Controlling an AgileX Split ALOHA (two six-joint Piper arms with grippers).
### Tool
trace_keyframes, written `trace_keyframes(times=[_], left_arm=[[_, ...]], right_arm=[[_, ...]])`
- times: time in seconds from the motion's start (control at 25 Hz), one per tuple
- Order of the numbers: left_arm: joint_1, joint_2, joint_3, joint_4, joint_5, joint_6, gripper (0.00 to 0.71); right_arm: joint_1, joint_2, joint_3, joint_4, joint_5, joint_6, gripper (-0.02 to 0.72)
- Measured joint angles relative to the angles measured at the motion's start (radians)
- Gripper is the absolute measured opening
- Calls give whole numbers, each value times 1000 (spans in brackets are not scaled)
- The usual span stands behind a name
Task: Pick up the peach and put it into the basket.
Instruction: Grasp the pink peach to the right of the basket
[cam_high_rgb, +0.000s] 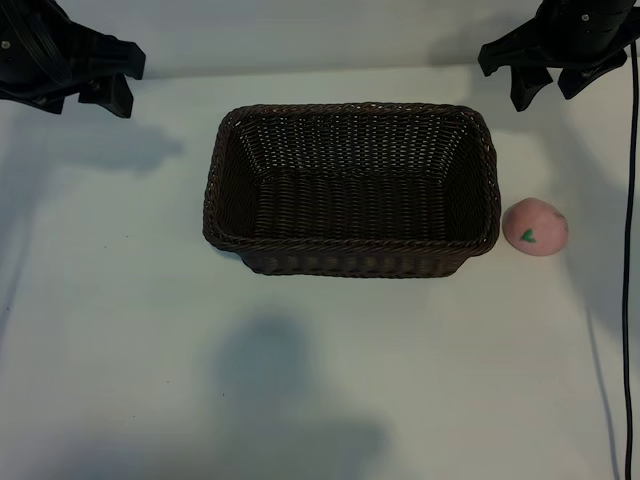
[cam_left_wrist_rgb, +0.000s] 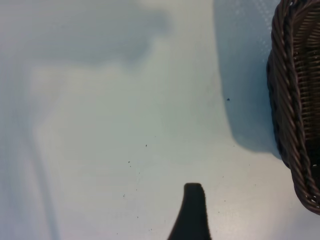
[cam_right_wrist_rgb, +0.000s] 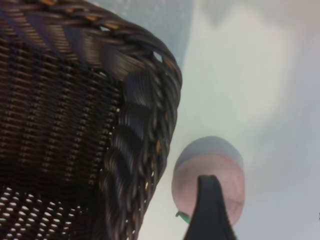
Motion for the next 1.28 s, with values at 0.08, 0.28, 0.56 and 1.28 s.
trace_keyframes(times=[0.08,0.28,0.56,1.28], left_arm=[[0,0,0,0,0,0,587],[0,0,0,0,0,-9,587],[0,64,0,-24,0,-19,587],[0,132,0,-67,-1,1,587]], right_arm=[[0,0,0,-7,0,0,505],[0,0,0,-5,0,18,505],[0,0,0,-9,0,23,505],[0,-2,22,-17,-4,43,505]])
